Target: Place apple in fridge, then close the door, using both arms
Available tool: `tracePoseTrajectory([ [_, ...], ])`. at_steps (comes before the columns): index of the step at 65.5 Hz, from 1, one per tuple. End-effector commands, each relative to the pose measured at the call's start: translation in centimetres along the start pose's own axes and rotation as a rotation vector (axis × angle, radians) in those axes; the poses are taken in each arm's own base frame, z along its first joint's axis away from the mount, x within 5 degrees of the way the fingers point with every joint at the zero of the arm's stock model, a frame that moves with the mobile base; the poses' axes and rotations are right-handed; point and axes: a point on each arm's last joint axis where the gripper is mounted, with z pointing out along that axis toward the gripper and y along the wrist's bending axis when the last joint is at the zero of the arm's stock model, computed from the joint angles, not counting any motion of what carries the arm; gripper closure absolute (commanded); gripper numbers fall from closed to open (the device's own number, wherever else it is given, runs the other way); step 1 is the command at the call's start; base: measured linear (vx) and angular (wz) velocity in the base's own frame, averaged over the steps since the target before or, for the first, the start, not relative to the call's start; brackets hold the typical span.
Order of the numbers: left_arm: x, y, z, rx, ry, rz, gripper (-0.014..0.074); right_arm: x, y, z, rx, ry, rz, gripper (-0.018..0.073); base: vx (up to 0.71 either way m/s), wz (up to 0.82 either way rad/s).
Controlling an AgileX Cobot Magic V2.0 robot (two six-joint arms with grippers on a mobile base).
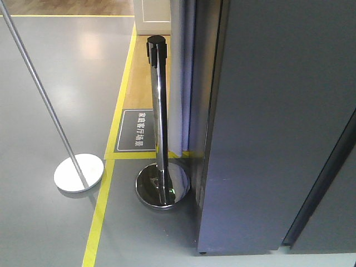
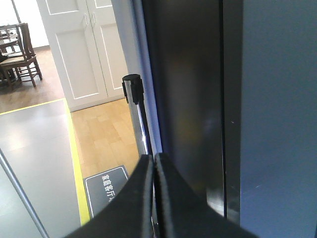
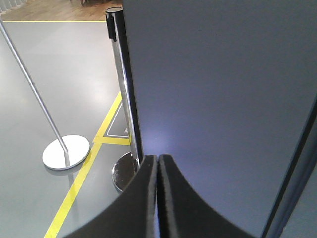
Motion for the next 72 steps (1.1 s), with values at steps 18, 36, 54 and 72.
tracePoseTrajectory([
  [18, -0.7, 0.3, -0.1, -0.034, -0.083, 0.039, 0.0601, -1.3, -0.1, -0.3, 0.02, -0.076, 0.004, 0.0568, 0.0, 0.0],
  [36, 6.6, 1.1, -0.8, -0.195, 0.001, -0.084, 0.0601, -1.3, -0.1, -0.3, 0.02, -0.076, 0.004, 0.0568, 0.0, 0.0],
  [54, 11.7, 1.4, -1.4, -0.297, 0.041, -0.236, 0.0601, -1.3, -0.1, -0.3, 0.017, -0.07, 0.004, 0.0568, 0.0, 0.0],
  [72, 12.2, 1.5, -1.8, -0.331, 0.076, -0.23, 0.0601, -1.3, -0.1, -0.3, 0.017, -0.069, 0.004, 0.0568, 0.0, 0.0],
])
